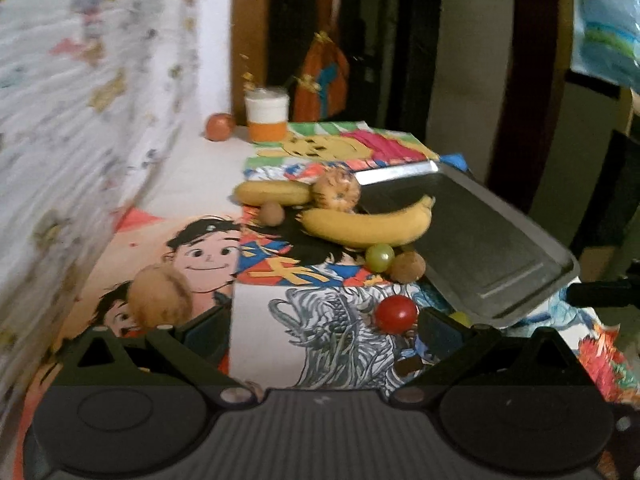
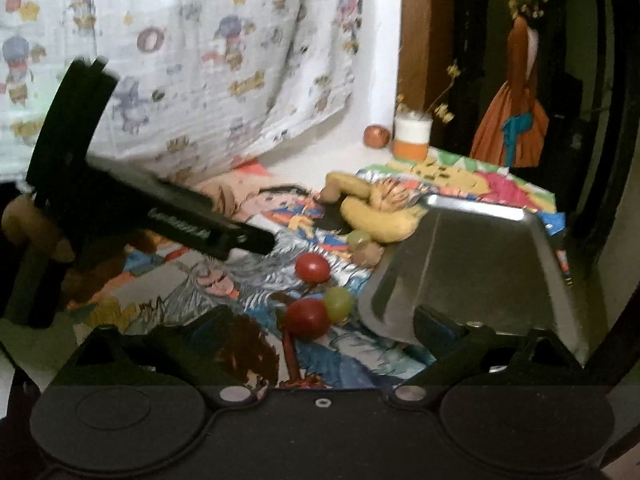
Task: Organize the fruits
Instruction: 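Grasp a red cherry tomato with the right gripper while the left gripper grasps another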
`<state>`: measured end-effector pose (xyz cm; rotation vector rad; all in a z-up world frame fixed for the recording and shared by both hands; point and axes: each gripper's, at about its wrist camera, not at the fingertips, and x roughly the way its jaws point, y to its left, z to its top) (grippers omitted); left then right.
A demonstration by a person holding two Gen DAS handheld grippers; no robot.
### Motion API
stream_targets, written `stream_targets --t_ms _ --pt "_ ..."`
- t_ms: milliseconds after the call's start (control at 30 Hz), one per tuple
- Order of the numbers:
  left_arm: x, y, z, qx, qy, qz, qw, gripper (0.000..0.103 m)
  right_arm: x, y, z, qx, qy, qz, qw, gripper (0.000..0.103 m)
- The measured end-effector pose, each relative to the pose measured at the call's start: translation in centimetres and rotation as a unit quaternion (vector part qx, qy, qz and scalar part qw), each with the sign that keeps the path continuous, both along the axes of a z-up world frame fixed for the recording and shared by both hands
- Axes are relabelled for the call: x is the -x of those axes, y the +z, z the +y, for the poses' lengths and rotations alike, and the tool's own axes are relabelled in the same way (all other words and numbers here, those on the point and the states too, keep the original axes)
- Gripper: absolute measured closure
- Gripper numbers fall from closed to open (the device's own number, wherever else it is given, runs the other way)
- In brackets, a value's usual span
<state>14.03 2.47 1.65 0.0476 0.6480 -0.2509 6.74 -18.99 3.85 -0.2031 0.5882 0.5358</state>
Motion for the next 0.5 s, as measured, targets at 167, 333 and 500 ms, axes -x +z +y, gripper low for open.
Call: stream_targets --t_ms 167,333,500 --pt "-1.7 -0.9 -0.7 0.010 -0.031 0.013 0.9994 0.012 -1.1 -1.5 1.2 0.013 -0.005 0.013 1.000 0.028" --pt "-2.6 -1.8 -1.3 0.015 -0.067 0.019 0.9975 0.021 -2.0 -2.7 1.6 0.021 -0.011 0.029 0.999 0.043" --pt "-3.3 -2.4 -1.7 0.020 -0.080 0.031 0.9961 0.033 -2.5 -3.3 1.6 0.018 -0.011 0.037 0.999 0.047"
